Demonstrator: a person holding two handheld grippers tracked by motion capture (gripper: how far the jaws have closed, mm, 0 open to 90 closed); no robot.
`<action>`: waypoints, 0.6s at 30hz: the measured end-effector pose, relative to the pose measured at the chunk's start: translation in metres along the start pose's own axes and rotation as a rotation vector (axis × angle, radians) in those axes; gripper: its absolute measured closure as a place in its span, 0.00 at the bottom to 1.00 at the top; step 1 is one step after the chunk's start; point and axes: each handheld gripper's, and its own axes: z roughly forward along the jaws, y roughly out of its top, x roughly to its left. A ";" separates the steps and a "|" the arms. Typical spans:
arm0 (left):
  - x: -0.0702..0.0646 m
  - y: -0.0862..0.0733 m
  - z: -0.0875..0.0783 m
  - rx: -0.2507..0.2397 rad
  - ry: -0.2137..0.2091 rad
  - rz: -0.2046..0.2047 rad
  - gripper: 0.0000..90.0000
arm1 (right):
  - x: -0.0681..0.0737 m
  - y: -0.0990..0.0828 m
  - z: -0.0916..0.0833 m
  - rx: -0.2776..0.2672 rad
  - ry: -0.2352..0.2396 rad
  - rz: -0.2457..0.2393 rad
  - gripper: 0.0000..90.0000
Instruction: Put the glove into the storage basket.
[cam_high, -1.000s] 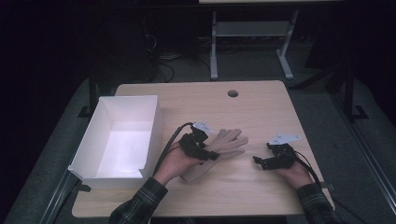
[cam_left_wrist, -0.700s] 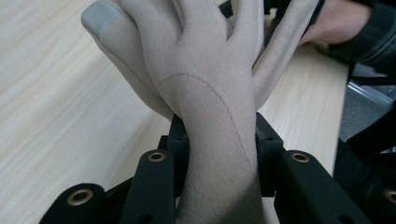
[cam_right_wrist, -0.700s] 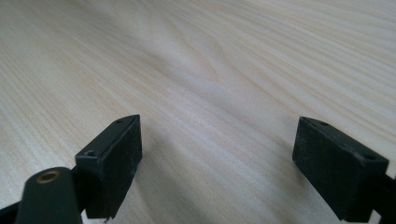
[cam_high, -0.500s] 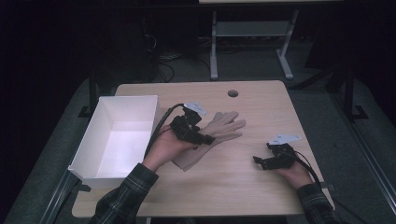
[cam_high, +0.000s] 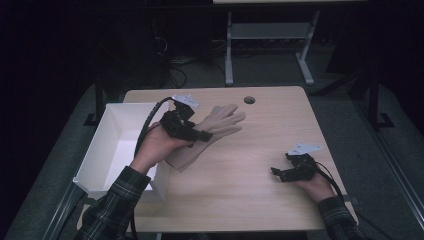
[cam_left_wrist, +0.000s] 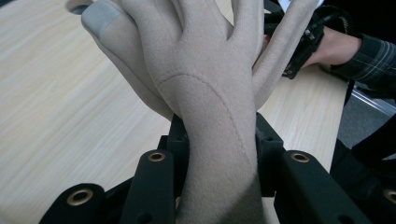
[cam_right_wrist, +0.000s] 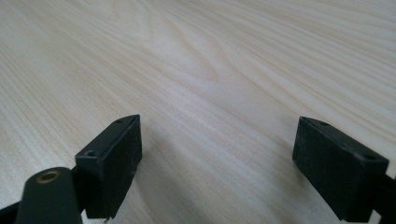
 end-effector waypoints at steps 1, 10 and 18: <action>0.002 -0.002 -0.004 -0.009 0.007 -0.006 0.74 | 0.000 0.000 0.000 0.000 0.000 0.000 0.17; 0.024 -0.022 -0.040 -0.057 0.061 -0.060 0.74 | 0.000 0.000 0.000 0.003 -0.001 -0.001 0.17; 0.041 -0.043 -0.066 -0.085 0.121 -0.103 0.74 | 0.000 0.000 0.000 -0.001 -0.003 0.004 0.17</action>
